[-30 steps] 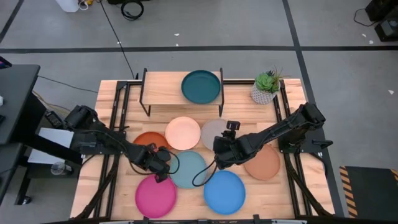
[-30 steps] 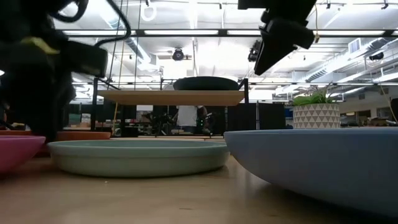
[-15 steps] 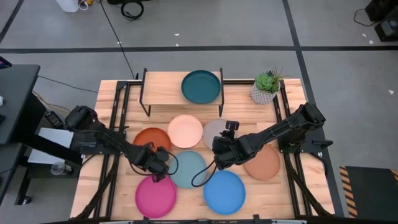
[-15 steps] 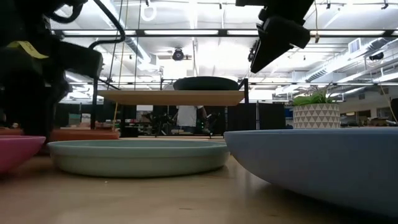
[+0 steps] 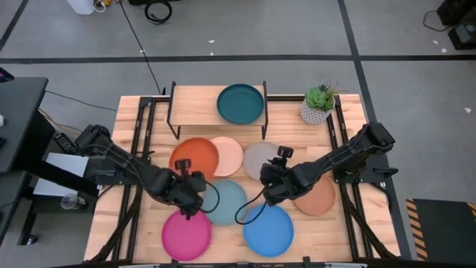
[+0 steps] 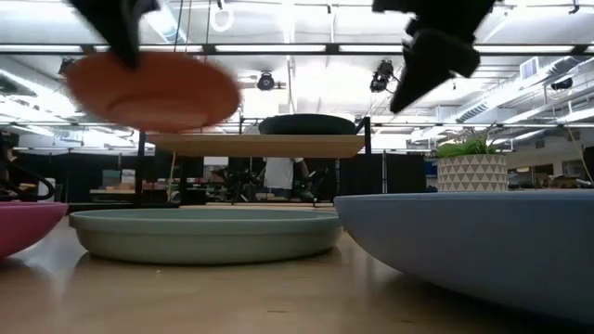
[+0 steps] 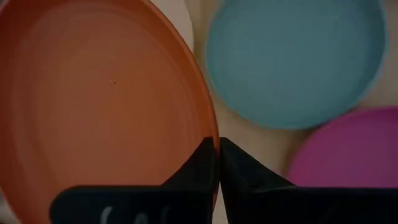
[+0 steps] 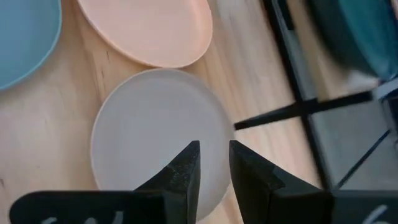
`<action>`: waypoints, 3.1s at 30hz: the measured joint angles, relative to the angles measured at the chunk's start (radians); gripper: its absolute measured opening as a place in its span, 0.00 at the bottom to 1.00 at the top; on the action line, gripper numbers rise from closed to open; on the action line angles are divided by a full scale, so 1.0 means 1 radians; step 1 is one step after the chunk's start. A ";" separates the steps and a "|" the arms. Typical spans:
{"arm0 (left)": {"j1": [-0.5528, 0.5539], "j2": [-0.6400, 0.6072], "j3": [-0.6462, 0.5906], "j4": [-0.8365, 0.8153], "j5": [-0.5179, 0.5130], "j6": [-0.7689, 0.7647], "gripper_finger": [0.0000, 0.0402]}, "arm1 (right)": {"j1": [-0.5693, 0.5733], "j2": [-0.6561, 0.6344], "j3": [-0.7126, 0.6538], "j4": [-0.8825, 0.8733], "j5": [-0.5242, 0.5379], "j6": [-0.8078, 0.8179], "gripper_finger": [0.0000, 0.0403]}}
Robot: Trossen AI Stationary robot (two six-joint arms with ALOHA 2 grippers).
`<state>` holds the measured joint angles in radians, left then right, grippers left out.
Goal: Place and stack plates onto a shelf
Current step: Stack the orange plate on top of the dark green plate on the shelf, then put the light red plate on the shelf
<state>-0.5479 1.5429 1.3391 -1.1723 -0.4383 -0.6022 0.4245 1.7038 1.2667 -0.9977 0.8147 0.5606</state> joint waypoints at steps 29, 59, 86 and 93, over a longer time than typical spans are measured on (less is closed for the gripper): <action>0.737 0.045 0.168 0.369 0.192 1.239 0.03 | 0.120 -0.042 -0.142 0.179 0.056 0.135 0.22; 0.828 0.299 0.473 0.179 0.264 1.230 0.30 | 0.120 -0.042 -0.143 0.193 0.048 0.127 0.22; 0.366 -0.033 -0.327 0.462 0.323 0.957 0.34 | 0.125 -0.088 -0.143 0.240 0.069 0.124 0.22; 0.438 -0.032 -0.421 0.573 0.363 1.002 0.33 | 0.125 -0.088 -0.143 0.282 0.055 0.102 0.22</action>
<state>-0.1097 1.5105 0.9184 -0.5992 -0.0752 0.3996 0.5495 1.6157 1.1240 -0.7157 0.8697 0.6626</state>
